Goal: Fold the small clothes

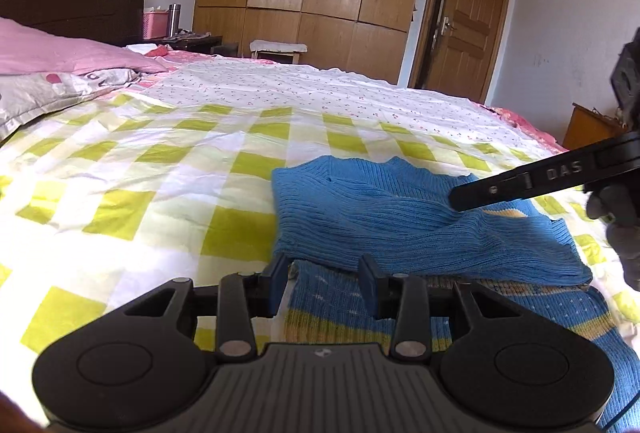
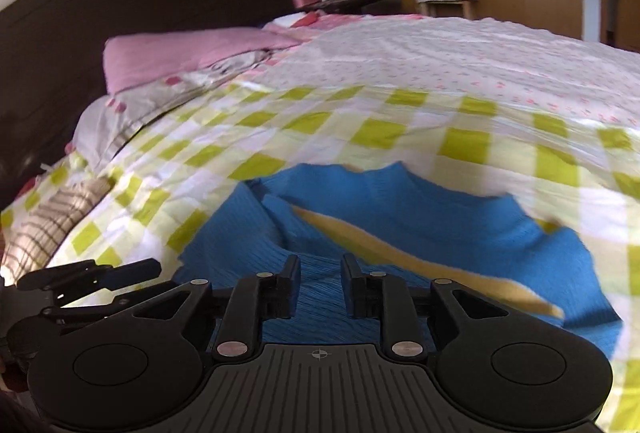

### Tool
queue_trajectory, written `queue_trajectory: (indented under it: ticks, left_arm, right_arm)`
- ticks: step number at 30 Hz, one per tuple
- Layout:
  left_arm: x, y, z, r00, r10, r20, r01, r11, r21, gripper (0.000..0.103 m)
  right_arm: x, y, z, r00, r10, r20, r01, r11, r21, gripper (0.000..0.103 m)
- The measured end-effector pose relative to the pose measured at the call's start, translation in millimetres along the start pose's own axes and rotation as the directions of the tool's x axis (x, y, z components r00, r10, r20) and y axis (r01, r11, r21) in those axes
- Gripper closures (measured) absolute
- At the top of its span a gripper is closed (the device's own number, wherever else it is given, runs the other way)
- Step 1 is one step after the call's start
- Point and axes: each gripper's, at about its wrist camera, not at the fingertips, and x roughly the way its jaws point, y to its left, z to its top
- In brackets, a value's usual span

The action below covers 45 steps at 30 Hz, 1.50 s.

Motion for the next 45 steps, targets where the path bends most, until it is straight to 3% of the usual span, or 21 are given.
queue_trajectory:
  ticks: [2, 5, 6, 7, 8, 11, 15, 21, 25, 28, 32, 35, 37, 40, 45]
  left_arm:
    - [1.5, 5.5, 0.0, 1.000, -0.008, -0.003, 0.008, 1.000, 0.006, 0.059]
    - [2.2, 13.5, 2.1, 1.000, -0.029, 0.009, 0.029, 1.000, -0.009, 0.059]
    - [2.3, 15.2, 2.9, 0.999, -0.036, 0.012, 0.037, 0.999, -0.014, 0.059]
    - [2.1, 16.5, 3.5, 0.999, -0.039, 0.016, 0.040, 0.999, -0.013, 0.059]
    - [1.5, 17.9, 3.5, 0.999, -0.040, 0.021, 0.041, 0.999, -0.011, 0.059]
    - [0.4, 20.3, 4.4, 0.998, -0.047, 0.031, 0.048, 0.999, -0.020, 0.059]
    - [-0.1, 18.6, 5.4, 0.998, -0.052, 0.043, 0.053, 0.998, -0.020, 0.059]
    - [6.3, 14.0, 0.7, 0.999, -0.039, 0.001, 0.039, 0.999, 0.001, 0.059]
    - [6.8, 14.5, -1.7, 0.999, -0.041, -0.008, 0.041, 0.999, 0.004, 0.059]
    - [4.9, 13.3, -1.5, 0.999, -0.043, -0.001, 0.043, 0.999, 0.006, 0.059]
    - [1.4, 8.1, -3.0, 0.999, -0.045, 0.006, 0.045, 0.999, 0.016, 0.059]
    - [-2.4, -1.3, -4.3, 0.999, -0.046, 0.016, 0.046, 0.998, 0.030, 0.059]
    - [-4.4, -8.6, -5.0, 0.999, -0.046, 0.014, 0.045, 0.998, 0.036, 0.059]
    - [-6.4, -22.8, -3.9, 0.999, -0.049, 0.005, 0.048, 0.997, 0.060, 0.059]
    - [-8.0, -40.3, 0.0, 0.999, -0.054, -0.001, 0.054, 0.994, 0.094, 0.059]
  right_arm:
    - [20.0, 14.0, 6.0, 0.998, -0.014, -0.057, 0.009, 0.995, -0.098, 0.072]
    - [42.2, 19.0, 8.8, 0.991, -0.048, -0.128, 0.029, 0.989, -0.148, 0.071]
    - [45.3, 17.8, 8.5, 0.988, -0.051, -0.143, 0.031, 0.990, -0.137, 0.072]
    - [45.8, 16.9, 8.7, 0.987, -0.047, -0.152, 0.028, 0.991, -0.128, 0.080]
    - [43.6, 16.0, 8.5, 0.988, -0.041, -0.149, 0.023, 0.993, -0.120, 0.090]
    - [28.9, 11.6, 13.5, 0.995, -0.039, -0.096, 0.033, 0.997, -0.066, 0.096]
    - [14.1, -8.1, 21.4, 0.997, -0.077, 0.015, 0.076, 0.996, 0.052, 0.097]
    - [39.1, -11.5, 3.6, 0.989, -0.134, -0.067, 0.137, 0.990, 0.044, 0.086]
    - [1.7, -20.6, 2.2, 0.993, -0.118, 0.002, 0.117, 0.986, 0.116, 0.080]
    - [-41.3, -37.5, -14.8, 0.984, -0.173, 0.050, 0.162, 0.971, 0.177, 0.078]
    - [-91.7, -72.0, -64.2, 0.956, -0.290, 0.048, 0.257, 0.903, 0.344, 0.077]
    - [-105.7, -89.7, -93.3, 0.940, -0.341, 0.012, 0.307, 0.859, 0.411, 0.075]
    - [-108.6, -101.7, -105.6, 0.947, -0.322, 0.014, 0.276, 0.833, 0.480, 0.075]
    - [-104.8, -108.4, -109.3, 0.959, -0.278, 0.047, 0.214, 0.825, 0.523, 0.075]
    - [-75.0, -116.0, -110.1, 0.984, -0.179, -0.010, 0.154, 0.816, 0.557, 0.075]
